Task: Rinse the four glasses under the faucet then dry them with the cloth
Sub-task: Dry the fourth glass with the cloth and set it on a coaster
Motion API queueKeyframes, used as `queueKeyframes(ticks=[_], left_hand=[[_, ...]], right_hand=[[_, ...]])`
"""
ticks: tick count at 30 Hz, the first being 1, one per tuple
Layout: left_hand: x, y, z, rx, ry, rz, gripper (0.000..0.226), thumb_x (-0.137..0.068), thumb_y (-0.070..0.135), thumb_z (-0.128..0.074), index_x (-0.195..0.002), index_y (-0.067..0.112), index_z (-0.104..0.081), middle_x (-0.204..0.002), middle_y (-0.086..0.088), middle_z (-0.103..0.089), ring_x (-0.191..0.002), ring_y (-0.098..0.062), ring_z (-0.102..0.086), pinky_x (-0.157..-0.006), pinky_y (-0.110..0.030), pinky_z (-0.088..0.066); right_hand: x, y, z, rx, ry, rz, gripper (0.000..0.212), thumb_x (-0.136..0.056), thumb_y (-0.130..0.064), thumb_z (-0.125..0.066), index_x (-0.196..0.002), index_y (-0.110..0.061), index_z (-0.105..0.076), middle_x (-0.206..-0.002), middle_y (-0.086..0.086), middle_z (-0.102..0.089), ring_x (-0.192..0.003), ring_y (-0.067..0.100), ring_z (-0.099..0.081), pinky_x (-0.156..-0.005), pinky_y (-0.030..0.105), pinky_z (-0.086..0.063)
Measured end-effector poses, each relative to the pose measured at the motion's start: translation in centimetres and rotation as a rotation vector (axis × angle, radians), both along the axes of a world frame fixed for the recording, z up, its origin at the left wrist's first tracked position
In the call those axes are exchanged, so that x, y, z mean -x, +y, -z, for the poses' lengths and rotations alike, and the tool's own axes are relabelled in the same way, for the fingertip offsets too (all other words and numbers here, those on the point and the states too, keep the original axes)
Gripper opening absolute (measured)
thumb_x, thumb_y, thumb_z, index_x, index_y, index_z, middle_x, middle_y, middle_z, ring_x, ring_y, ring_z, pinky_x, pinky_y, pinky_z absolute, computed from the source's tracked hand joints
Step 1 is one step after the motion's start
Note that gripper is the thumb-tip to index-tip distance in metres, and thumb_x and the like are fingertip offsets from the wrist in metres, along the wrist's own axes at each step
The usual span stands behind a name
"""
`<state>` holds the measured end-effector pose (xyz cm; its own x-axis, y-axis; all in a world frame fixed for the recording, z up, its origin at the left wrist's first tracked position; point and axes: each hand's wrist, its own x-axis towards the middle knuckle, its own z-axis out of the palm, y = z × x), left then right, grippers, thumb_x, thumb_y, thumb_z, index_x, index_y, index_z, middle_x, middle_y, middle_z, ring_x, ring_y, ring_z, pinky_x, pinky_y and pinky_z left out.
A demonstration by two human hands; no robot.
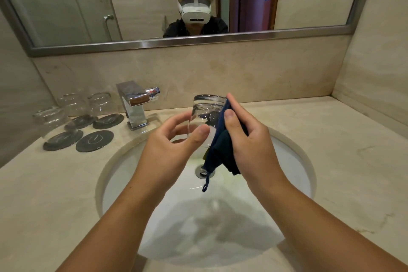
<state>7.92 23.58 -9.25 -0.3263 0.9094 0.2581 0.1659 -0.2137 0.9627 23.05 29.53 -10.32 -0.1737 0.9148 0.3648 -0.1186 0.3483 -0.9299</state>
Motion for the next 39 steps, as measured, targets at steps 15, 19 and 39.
queueKeyframes(ticks=[15,19,39], left_hand=[[-0.2,0.2,0.2,0.012,0.039,-0.004,0.051,-0.076,0.057,-0.075,-0.122,0.035,-0.067,-0.113,0.006,-0.078,-0.101,-0.010,-0.077,-0.091,-0.027,-0.060],[0.0,0.2,0.3,0.033,0.064,-0.034,0.062,-0.073,0.060,-0.085,-0.124,0.031,-0.065,-0.114,0.004,-0.079,-0.102,-0.011,-0.078,-0.091,-0.030,-0.060],[0.0,0.1,0.2,0.022,0.012,-0.034,0.051,-0.073,0.061,-0.079,-0.119,0.042,-0.066,-0.109,0.003,-0.081,-0.101,-0.016,-0.079,-0.104,-0.045,-0.058]], right_hand=[[0.0,0.2,-0.1,0.083,0.033,0.029,0.039,-0.107,-0.036,-0.060,-0.146,-0.037,-0.062,-0.141,-0.022,-0.066,-0.131,-0.007,-0.057,-0.116,0.027,-0.046],[0.0,0.4,0.1,0.045,-0.008,0.011,0.039,-0.108,-0.036,-0.060,-0.147,-0.038,-0.061,-0.142,-0.022,-0.066,-0.132,-0.007,-0.057,-0.116,0.027,-0.047],[-0.1,0.3,0.1,-0.026,-0.017,-0.009,0.043,-0.107,-0.031,-0.062,-0.149,-0.035,-0.059,-0.137,-0.026,-0.065,-0.128,-0.014,-0.057,-0.111,0.017,-0.047]])
